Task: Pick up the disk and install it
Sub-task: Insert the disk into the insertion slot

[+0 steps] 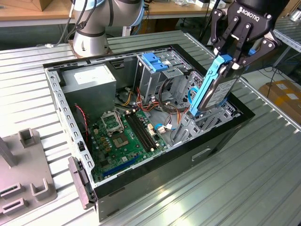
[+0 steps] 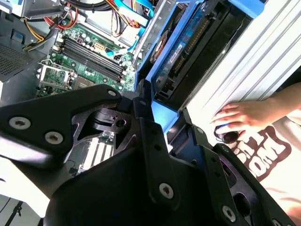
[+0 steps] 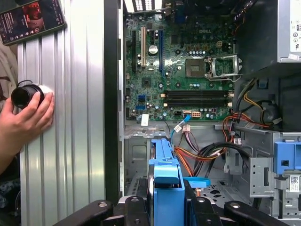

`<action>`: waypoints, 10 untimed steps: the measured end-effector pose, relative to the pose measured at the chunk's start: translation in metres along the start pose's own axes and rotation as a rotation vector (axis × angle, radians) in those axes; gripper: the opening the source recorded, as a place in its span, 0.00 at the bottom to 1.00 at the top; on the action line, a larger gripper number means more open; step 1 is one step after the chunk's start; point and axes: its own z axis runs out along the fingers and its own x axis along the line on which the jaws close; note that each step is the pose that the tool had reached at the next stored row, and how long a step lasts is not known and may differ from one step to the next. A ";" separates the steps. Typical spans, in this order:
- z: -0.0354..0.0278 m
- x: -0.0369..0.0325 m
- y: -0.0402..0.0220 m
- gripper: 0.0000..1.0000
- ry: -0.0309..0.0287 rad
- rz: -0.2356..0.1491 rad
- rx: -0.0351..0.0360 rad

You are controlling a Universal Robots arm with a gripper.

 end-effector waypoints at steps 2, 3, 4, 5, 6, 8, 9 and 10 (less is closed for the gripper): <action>0.0015 -0.0001 0.0000 0.37 0.0001 0.000 0.0000; 0.0020 -0.0001 0.0000 0.37 0.0000 0.000 0.0000; 0.0023 -0.0001 0.0000 0.37 0.0001 0.000 0.0000; 0.0024 -0.0001 0.0000 0.37 0.0002 0.000 0.0000; 0.0029 -0.0002 -0.0001 0.37 -0.0001 0.000 0.0000; 0.0036 -0.0002 -0.0003 0.37 -0.0001 0.000 0.0000; 0.0053 -0.0003 -0.0003 0.37 -0.0001 0.000 0.0000; 0.0057 -0.0006 -0.0003 0.37 -0.0004 0.000 0.0000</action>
